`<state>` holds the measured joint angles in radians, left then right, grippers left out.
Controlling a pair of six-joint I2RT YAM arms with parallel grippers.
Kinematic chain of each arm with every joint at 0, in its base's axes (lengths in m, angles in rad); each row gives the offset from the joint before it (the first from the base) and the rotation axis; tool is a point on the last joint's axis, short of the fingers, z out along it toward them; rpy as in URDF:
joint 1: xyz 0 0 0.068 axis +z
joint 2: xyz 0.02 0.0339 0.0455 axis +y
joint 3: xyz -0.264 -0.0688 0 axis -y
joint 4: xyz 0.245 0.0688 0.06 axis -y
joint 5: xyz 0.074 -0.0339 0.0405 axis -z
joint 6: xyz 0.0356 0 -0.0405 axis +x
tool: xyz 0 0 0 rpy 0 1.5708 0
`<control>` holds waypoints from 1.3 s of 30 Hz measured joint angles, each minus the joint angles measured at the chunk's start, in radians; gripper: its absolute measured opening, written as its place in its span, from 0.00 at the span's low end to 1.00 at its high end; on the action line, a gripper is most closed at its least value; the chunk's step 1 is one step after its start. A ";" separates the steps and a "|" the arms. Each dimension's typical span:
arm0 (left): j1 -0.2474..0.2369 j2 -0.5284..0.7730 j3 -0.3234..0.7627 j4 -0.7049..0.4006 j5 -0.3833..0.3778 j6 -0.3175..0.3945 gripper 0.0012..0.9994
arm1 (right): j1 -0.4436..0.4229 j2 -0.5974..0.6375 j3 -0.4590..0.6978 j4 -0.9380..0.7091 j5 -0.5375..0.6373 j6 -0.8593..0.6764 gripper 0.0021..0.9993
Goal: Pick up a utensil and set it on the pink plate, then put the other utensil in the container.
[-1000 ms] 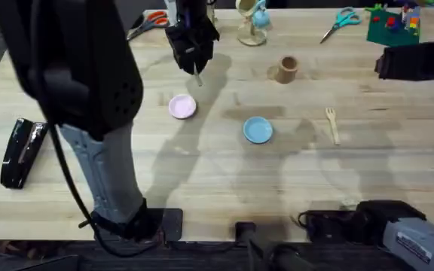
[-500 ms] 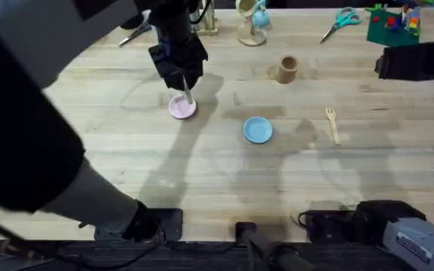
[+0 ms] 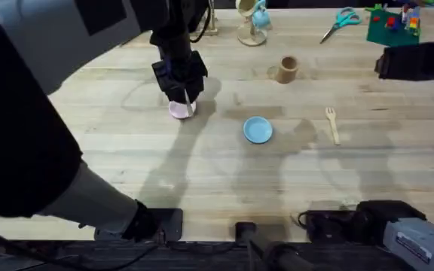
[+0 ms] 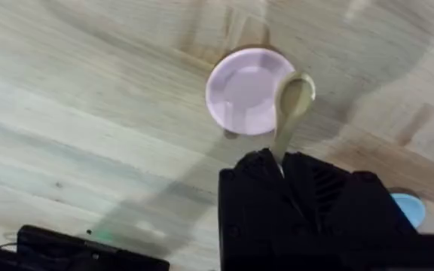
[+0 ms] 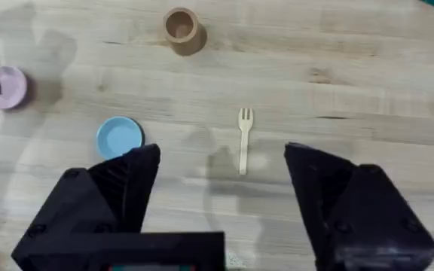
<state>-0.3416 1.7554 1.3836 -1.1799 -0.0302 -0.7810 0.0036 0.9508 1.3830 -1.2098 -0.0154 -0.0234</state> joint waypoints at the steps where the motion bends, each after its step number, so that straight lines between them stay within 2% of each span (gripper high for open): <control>1: 0.000 0.000 -0.004 0.003 0.003 0.005 0.04 | 0.000 0.000 0.000 0.000 0.000 0.000 1.00; 10: 0.023 0.000 -0.009 0.022 0.011 0.074 0.04 | 0.000 0.000 0.000 0.000 0.000 0.000 1.00; 17: 0.071 0.000 -0.009 0.028 0.011 0.184 0.04 | 0.000 0.000 0.000 0.000 0.000 0.000 1.00; 23: 0.078 0.000 -0.009 0.036 0.011 0.263 0.04 | 0.000 0.000 0.000 0.000 0.000 0.000 1.00; 34: 0.078 0.000 -0.013 0.062 0.011 0.293 0.04 | 0.000 0.000 0.000 0.000 0.000 0.000 1.00; 39: 0.078 0.000 -0.064 0.092 0.011 0.296 0.04 | 0.000 0.000 0.000 0.000 0.000 0.000 1.00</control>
<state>-0.2638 1.7554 1.3198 -1.0878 -0.0193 -0.4854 0.0036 0.9508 1.3830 -1.2098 -0.0157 -0.0235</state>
